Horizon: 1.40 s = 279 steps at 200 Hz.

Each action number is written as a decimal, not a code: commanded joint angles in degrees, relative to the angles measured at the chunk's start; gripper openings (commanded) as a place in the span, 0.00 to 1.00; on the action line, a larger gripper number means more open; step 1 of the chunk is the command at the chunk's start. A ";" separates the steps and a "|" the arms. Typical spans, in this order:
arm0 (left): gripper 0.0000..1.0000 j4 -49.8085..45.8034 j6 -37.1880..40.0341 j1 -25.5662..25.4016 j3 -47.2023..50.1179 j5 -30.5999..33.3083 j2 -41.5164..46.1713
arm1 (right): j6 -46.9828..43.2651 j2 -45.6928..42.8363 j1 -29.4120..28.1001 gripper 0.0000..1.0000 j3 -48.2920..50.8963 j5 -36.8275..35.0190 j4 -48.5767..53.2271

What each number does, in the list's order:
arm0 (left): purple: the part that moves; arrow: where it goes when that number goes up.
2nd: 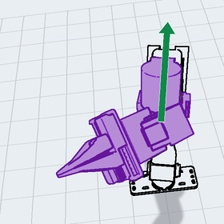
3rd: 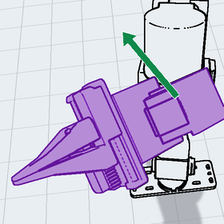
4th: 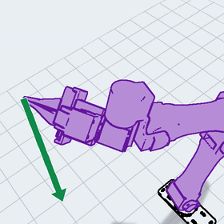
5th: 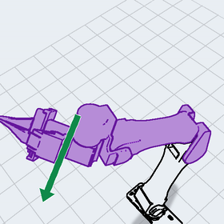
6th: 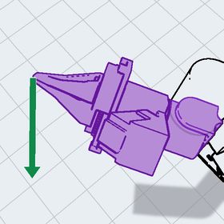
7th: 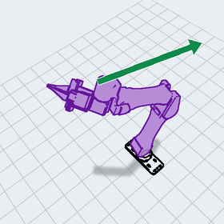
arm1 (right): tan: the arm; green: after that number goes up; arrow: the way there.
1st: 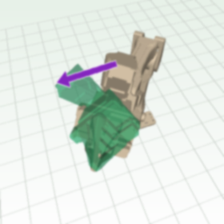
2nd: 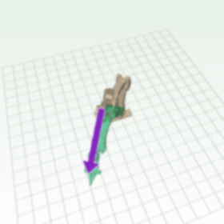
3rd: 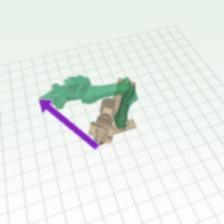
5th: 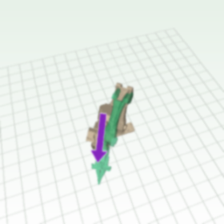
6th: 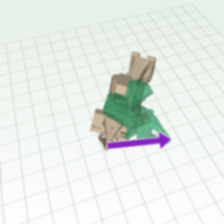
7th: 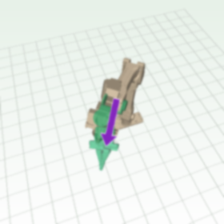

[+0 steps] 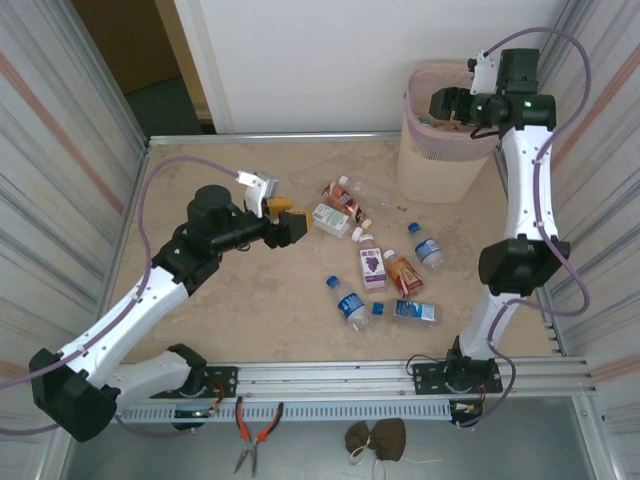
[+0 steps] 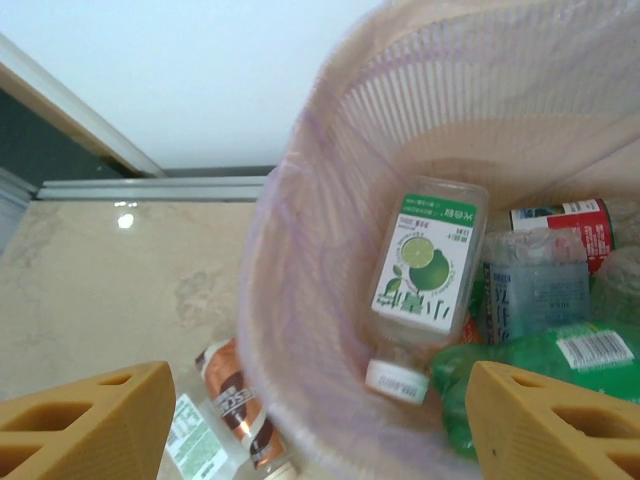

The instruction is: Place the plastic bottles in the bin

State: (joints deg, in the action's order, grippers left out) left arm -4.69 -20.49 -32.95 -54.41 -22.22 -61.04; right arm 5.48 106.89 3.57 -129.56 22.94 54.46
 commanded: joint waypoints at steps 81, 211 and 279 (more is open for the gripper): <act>0.73 -17.61 -39.90 -4.77 1.65 21.19 -10.66 | 4.58 -25.63 -2.17 0.75 29.63 -2.15 -11.33; 0.62 -13.96 -51.43 -13.55 -7.45 9.54 -36.88 | 4.92 -34.53 -3.36 0.75 41.55 -3.08 -13.42; 0.57 -13.59 -54.82 -14.07 -9.49 5.70 -42.83 | 4.63 -36.53 -2.04 0.76 43.30 -2.03 -13.76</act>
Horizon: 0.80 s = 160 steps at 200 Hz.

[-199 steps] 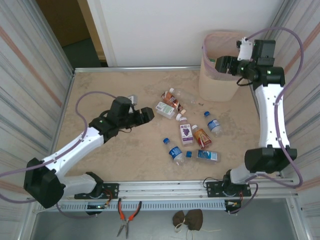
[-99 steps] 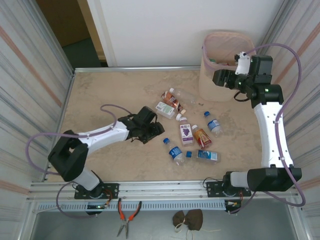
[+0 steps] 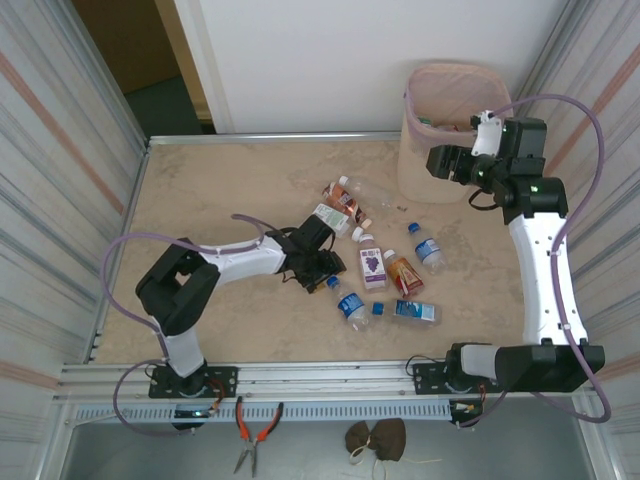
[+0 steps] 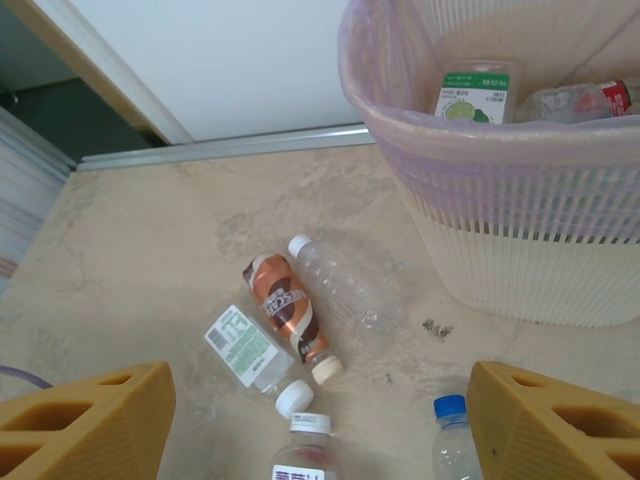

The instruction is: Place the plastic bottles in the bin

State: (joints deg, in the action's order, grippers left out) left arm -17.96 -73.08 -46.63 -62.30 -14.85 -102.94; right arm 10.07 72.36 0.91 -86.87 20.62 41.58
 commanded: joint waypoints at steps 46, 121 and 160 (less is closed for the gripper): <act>0.50 0.86 -4.07 -0.39 -1.63 -2.90 -2.46 | -0.21 -2.56 1.16 0.75 0.90 0.66 -1.07; 0.30 0.73 -4.10 0.60 -0.98 -1.42 -1.50 | -0.73 -2.99 1.20 0.75 0.84 0.49 -0.73; 0.29 -0.10 -3.03 1.36 -0.50 -0.37 0.53 | -0.75 -3.59 1.11 0.75 0.80 0.30 -0.17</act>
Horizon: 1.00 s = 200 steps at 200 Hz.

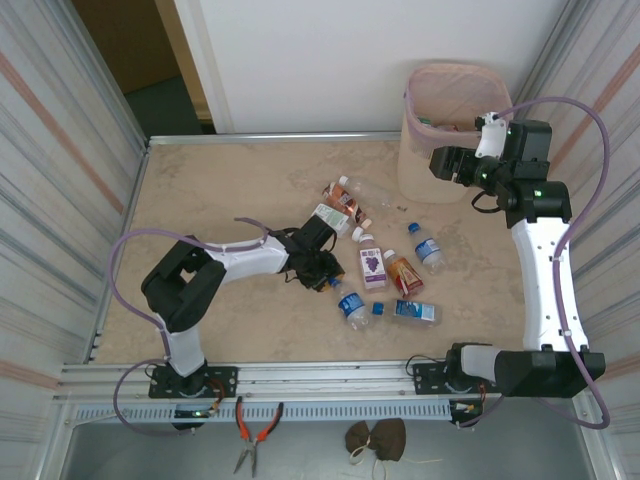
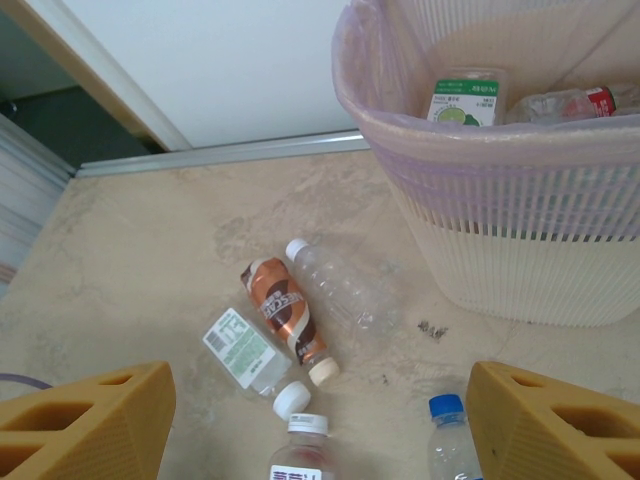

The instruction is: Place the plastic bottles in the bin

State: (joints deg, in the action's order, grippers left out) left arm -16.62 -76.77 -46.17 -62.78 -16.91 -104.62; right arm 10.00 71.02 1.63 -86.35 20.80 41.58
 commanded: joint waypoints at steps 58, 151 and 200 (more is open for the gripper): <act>0.28 -3.68 8.07 3.30 0.77 5.98 10.94 | -0.38 -5.07 -3.39 0.75 0.86 -0.60 0.88; 0.21 9.02 36.71 8.89 4.29 4.62 31.25 | 0.27 -10.29 -19.40 0.76 10.05 6.05 -13.31; 0.14 16.33 50.08 11.80 3.17 -8.36 36.28 | 0.15 -10.38 -27.43 0.76 14.69 9.00 -21.72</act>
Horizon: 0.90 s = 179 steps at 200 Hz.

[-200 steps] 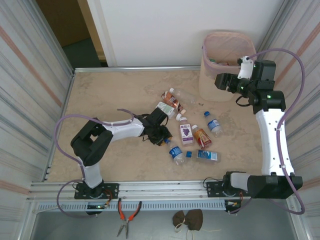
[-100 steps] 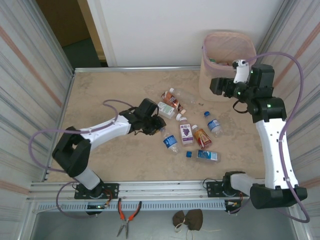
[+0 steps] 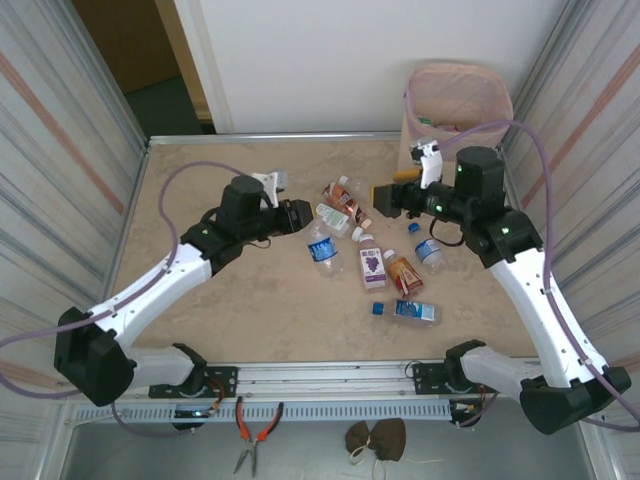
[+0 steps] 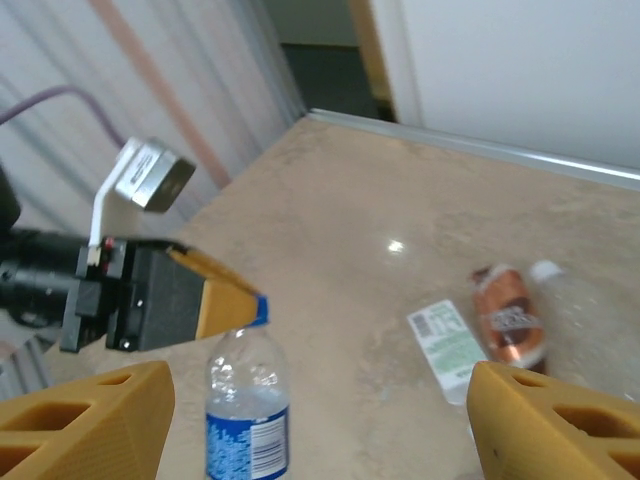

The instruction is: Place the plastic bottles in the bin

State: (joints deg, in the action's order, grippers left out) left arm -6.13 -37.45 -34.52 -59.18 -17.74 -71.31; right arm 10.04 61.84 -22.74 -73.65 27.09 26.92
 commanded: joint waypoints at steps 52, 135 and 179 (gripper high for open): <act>0.12 9.24 21.89 0.23 -2.81 -14.13 7.03 | -3.49 -1.75 -9.74 0.79 5.55 5.68 -12.19; 0.10 12.51 24.54 0.22 -5.36 -21.23 9.65 | -4.60 -3.60 -16.60 0.90 13.95 3.33 -23.85; 0.09 13.41 23.98 0.20 -5.69 -23.22 9.81 | -4.67 -1.63 -18.88 0.86 15.02 4.18 -27.94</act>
State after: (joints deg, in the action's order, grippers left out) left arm 4.58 -14.52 -34.46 -62.85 -38.39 -63.07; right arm 6.79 59.57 -40.62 -58.43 31.14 3.77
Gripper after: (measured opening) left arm 0.292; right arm 0.881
